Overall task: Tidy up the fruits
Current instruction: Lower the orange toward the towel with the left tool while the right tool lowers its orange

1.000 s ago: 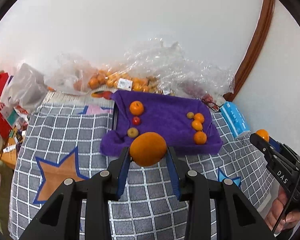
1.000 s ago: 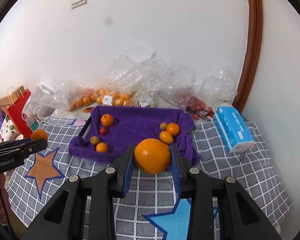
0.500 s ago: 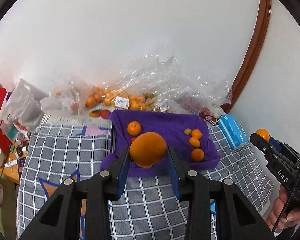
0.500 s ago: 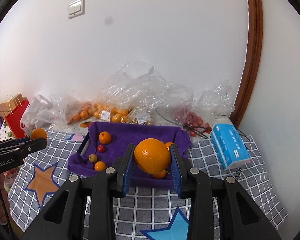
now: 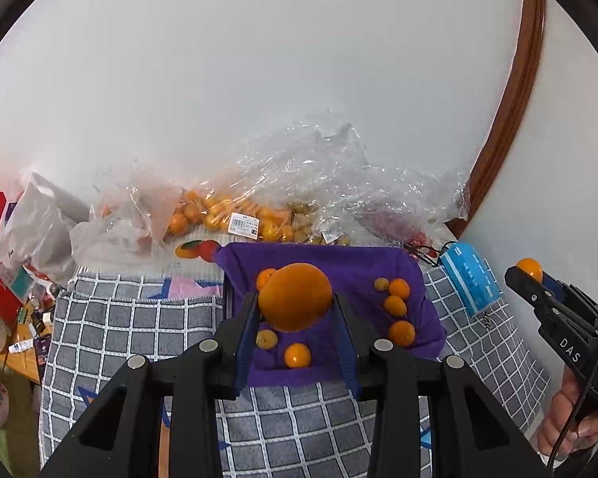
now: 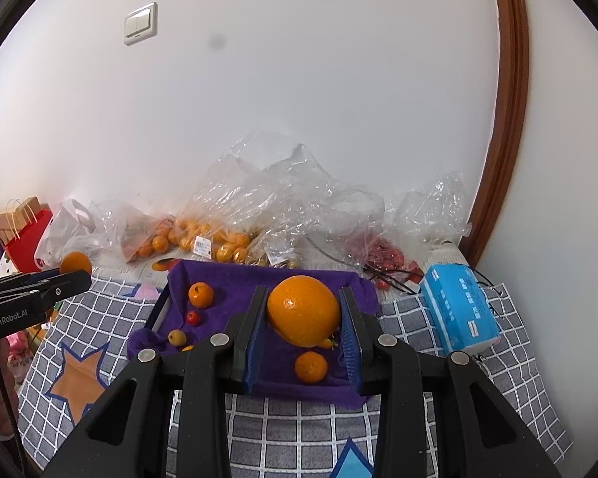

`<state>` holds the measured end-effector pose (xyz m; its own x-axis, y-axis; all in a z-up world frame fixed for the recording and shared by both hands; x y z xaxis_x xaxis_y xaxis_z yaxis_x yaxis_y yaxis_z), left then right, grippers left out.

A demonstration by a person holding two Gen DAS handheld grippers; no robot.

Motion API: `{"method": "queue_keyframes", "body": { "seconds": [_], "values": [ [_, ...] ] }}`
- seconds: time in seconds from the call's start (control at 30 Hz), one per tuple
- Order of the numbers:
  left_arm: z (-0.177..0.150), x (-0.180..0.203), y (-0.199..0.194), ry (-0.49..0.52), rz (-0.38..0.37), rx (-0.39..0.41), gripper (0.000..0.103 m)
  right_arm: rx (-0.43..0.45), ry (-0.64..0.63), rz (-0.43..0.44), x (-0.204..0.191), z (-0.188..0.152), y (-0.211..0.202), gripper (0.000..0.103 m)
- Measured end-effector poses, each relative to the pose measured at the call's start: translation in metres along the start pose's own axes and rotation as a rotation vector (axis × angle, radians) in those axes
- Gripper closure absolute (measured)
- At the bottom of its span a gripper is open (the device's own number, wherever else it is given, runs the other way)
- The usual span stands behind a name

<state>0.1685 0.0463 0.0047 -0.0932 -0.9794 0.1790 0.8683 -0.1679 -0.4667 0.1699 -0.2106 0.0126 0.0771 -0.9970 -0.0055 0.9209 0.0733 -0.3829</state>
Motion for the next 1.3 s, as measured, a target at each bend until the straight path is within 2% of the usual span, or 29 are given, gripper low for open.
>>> {"method": "queue_keyframes", "body": {
  "seconds": [0.23, 1.3],
  "values": [
    [0.008, -0.004, 0.013, 0.004, 0.003, 0.004, 0.068, -0.003, 0.012, 0.007, 0.000, 0.004, 0.018, 0.069],
    [0.008, -0.006, 0.094, -0.009, -0.016, -0.077, 0.068, -0.064, 0.028, 0.034, 0.006, -0.010, 0.099, 0.069]
  ]
}}
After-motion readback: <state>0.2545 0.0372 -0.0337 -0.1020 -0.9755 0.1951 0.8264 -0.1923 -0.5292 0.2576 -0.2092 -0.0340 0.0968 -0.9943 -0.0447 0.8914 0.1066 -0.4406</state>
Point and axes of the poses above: each gripper's, at about its wrist camera, not at the fingertips, and y roughly the way its jaws point, x to its right, z to its top, the point moved 2 cm from there along y, roughly the way its jaws point, and after that the axes turned 14 degrees about x, right-handed, at the moved point
